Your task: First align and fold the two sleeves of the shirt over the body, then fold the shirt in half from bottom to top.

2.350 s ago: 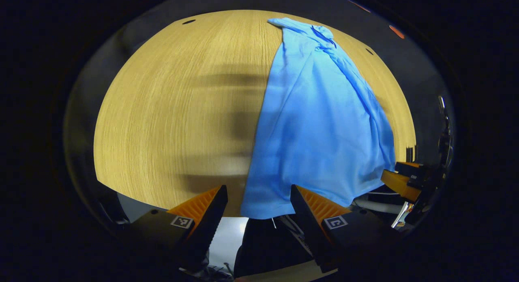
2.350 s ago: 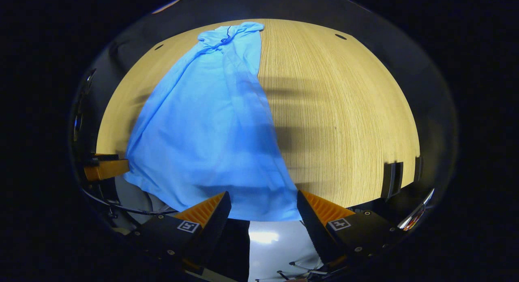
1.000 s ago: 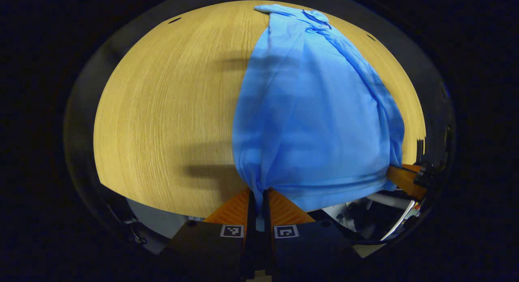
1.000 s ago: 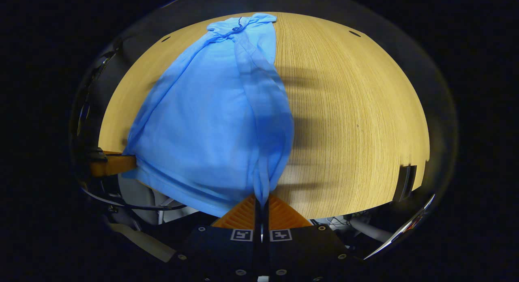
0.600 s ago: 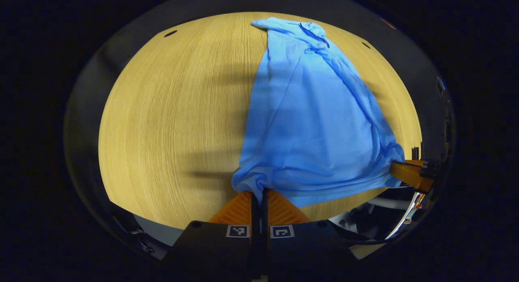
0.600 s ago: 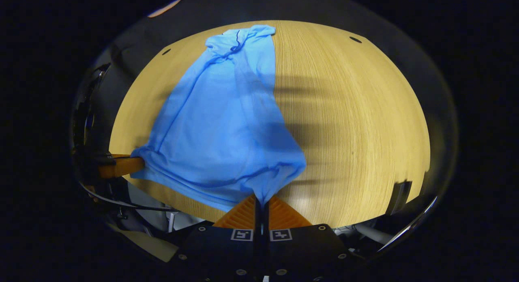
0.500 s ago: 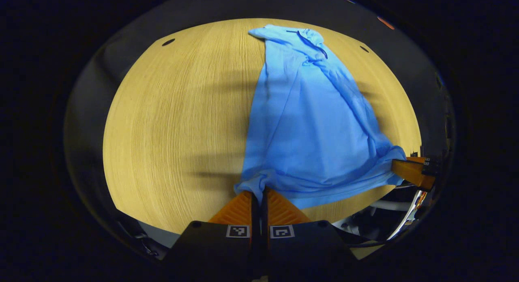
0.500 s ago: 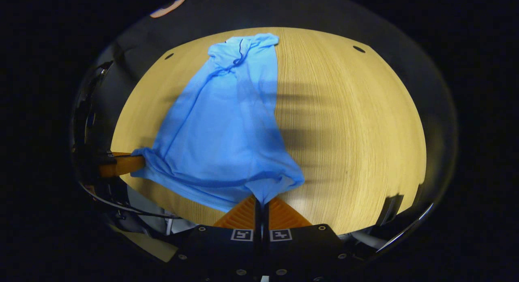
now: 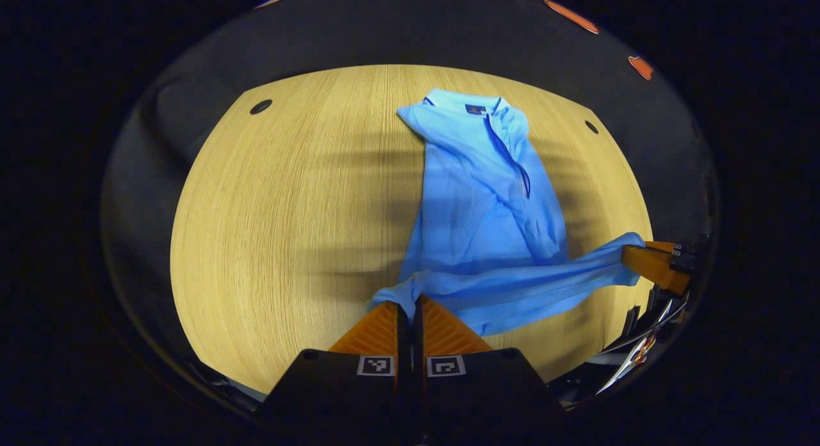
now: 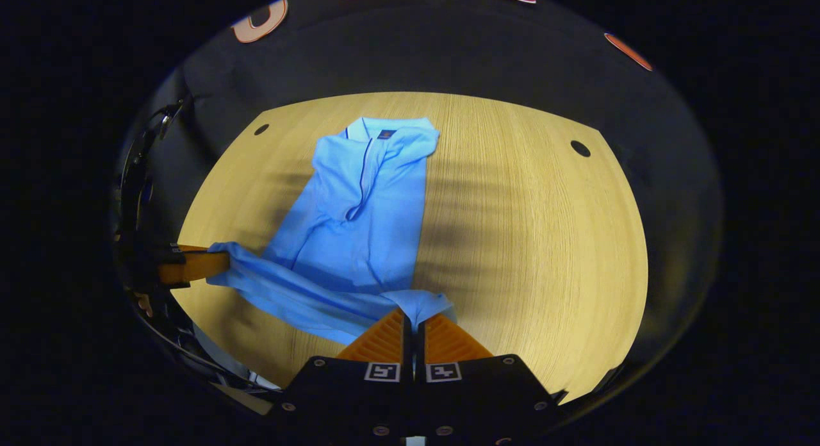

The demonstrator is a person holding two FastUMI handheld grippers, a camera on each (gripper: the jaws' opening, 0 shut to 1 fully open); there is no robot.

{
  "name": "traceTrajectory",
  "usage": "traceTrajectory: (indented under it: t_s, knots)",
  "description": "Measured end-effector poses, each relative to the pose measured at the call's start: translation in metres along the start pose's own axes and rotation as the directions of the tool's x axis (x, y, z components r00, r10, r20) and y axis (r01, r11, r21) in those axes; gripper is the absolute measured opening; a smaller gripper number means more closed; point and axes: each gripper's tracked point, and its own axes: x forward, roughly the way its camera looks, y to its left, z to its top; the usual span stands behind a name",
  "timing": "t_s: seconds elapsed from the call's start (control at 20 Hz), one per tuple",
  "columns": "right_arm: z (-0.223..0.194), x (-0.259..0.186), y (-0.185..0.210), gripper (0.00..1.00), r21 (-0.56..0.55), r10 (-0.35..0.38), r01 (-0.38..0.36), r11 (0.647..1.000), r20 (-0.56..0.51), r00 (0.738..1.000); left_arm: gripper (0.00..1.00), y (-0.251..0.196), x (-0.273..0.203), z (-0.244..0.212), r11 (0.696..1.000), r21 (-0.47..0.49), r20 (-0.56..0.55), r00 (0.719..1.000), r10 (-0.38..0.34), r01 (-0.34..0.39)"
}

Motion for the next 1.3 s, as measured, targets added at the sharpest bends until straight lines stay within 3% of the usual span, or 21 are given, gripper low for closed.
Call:
traceTrajectory:
  t_s: [0.55,0.8,0.85,0.9,1.1,1.2,1.3]
  knots:
    - [0.151,0.058,-0.035,0.00,0.027,-0.005,0.002,1.000,0.116,0.993,0.05,0.017,0.034,0.174,0.999,-0.045,0.120,0.993,0.003,0.002]
    - [0.172,0.109,-0.045,0.00,0.117,0.011,-0.023,0.993,0.104,0.995,0.05,0.041,0.080,0.247,0.999,-0.006,0.170,0.984,0.047,-0.047]
    - [0.174,0.119,-0.051,0.00,0.129,-0.005,-0.008,0.992,0.102,0.995,0.04,0.019,0.080,0.226,0.999,-0.006,0.168,0.985,0.047,-0.047]
    - [0.175,0.127,-0.055,0.00,0.145,-0.024,0.010,0.989,0.097,0.995,0.04,0.035,0.103,0.245,0.999,-0.007,0.170,0.984,0.051,-0.051]
    - [0.180,0.147,-0.057,0.03,0.177,-0.040,0.021,0.984,0.105,0.994,0.05,0.045,0.114,0.261,0.998,-0.001,0.195,0.979,0.065,-0.066]
    - [0.181,0.150,-0.057,0.09,0.187,-0.040,0.020,0.982,0.105,0.994,0.22,0.048,0.119,0.268,0.997,0.001,0.217,0.974,0.072,-0.074]
    - [0.180,0.152,-0.063,0.17,0.192,-0.056,0.037,0.981,0.097,0.994,0.25,0.046,0.121,0.271,0.998,0.004,0.233,0.970,0.067,-0.070]
